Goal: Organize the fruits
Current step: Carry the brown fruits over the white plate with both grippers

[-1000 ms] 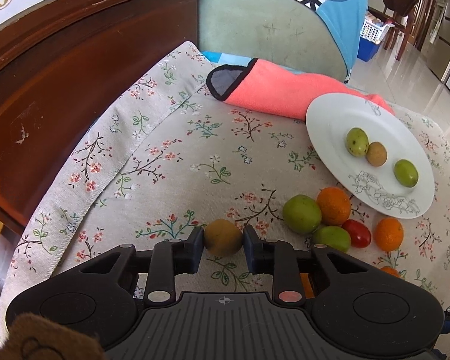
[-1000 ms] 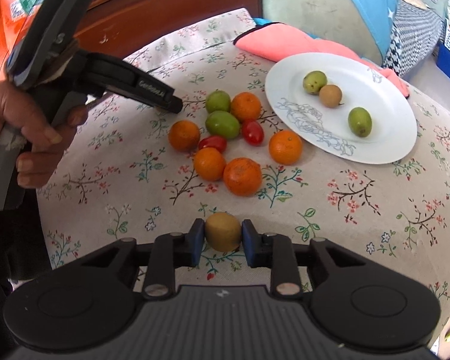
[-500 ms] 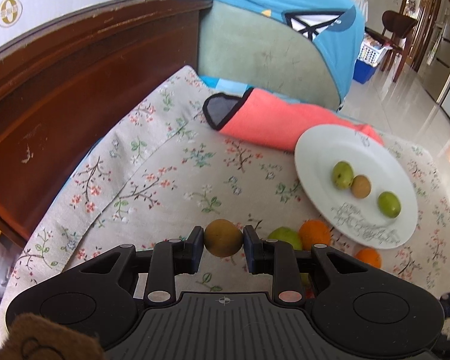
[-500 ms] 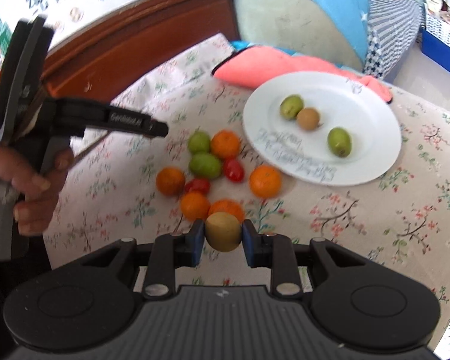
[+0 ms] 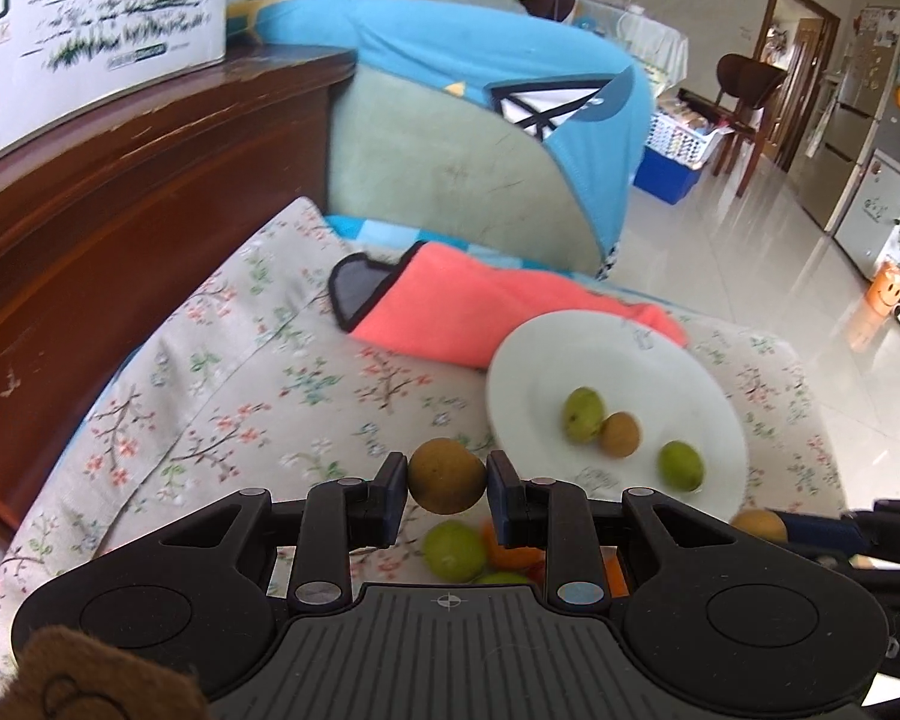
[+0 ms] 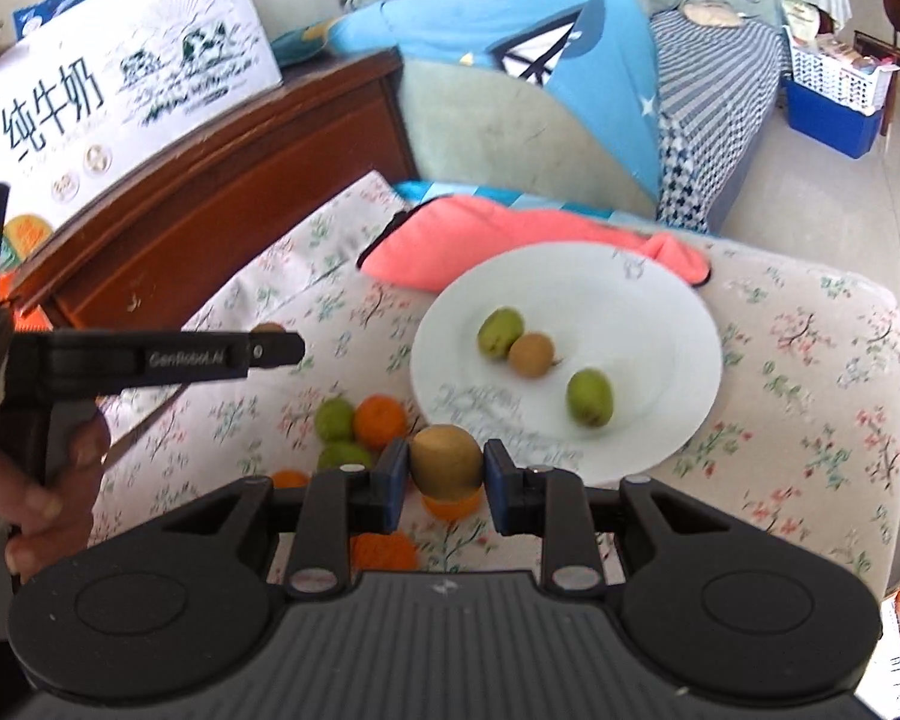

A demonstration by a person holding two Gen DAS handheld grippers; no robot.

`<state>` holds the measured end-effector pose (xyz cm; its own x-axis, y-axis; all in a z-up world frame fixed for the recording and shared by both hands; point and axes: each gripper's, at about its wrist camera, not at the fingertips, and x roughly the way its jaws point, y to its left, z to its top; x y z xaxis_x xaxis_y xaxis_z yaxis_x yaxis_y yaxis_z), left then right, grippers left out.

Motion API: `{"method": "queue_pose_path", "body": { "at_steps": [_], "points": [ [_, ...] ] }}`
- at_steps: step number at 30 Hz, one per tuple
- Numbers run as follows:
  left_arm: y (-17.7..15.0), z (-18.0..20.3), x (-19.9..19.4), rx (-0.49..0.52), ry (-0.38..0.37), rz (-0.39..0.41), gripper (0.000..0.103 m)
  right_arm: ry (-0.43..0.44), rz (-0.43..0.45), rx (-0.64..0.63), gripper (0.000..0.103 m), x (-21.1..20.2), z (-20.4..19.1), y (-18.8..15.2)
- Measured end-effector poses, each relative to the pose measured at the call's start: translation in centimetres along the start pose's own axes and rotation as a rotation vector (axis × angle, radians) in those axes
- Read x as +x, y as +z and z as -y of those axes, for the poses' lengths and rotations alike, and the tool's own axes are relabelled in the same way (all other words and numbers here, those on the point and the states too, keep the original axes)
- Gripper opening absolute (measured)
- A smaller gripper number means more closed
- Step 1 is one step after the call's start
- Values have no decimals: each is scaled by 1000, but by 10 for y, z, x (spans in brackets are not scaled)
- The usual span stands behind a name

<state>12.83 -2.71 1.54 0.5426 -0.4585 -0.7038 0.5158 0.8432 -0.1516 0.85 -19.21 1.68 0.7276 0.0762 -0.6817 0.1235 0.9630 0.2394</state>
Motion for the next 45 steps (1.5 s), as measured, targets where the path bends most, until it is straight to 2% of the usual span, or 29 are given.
{"method": "queue_pose_path", "body": {
  "at_steps": [10, 20, 27, 35, 45],
  "points": [
    [12, 32, 6, 40, -49, 12, 26, -47, 36, 58, 27, 2, 25, 22],
    [11, 60, 31, 65, -89, -43, 26, -97, 44, 146, 27, 21, 62, 45],
    [7, 77, 51, 95, -81, -82, 26, -105, 25, 210, 27, 40, 84, 51],
    [2, 84, 65, 122, -64, -111, 26, -121, -4, 200, 27, 61, 92, 52],
    [0, 87, 70, 125, -93, -121, 26, -107, -41, 250, 28, 75, 99, 49]
  ]
}}
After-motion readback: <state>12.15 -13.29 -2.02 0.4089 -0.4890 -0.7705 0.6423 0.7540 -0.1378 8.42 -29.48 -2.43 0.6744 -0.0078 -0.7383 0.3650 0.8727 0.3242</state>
